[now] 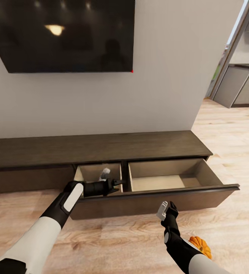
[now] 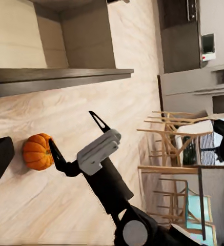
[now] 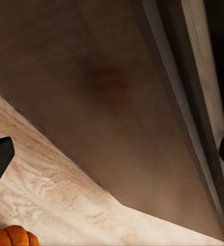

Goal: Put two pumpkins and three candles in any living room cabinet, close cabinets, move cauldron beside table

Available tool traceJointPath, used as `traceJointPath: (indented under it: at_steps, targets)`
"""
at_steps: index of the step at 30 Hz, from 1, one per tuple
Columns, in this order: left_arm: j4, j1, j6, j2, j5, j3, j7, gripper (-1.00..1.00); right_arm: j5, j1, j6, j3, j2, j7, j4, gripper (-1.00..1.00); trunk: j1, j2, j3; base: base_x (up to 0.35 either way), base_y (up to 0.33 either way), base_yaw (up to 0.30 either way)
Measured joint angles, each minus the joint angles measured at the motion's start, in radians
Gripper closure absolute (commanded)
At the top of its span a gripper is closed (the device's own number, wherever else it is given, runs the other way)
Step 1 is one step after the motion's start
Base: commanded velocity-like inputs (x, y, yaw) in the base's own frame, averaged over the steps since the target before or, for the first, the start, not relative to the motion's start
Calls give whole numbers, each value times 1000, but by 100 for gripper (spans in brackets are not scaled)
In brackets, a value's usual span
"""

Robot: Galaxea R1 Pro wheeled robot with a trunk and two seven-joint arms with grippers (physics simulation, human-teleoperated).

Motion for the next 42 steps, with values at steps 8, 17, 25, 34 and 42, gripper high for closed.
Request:
traceJointPath:
  at_steps: [8, 17, 25, 34, 42]
  targets:
    - [53, 8, 6, -1, -231, -8, -1, -100, -1, 0, -1, -107, -14, 146, 15, -100, -31, 56, 25, 0, 0, -1]
    - [278, 17, -9, -16, -448, -14, 3, -100, -93, 3, -1, -213, -51, 308, 15, -100, -58, 105, 57, 0, 0, -162]
    - [530, 19, -204, -69, -465, -20, 209, -100, -128, 8, -8, -303, -57, 312, 29, -100, -58, 105, 67, 0, 0, -206]
    - [722, 21, -460, -116, -461, -20, 358, -100, -128, 9, -152, -500, -59, 313, 157, -100, -58, 105, 79, 0, 0, -208]
    - [746, 52, -560, -124, -462, -20, 464, -100, -130, 12, -168, -509, -75, 313, 197, -100, -58, 105, 89, 0, 0, -208]
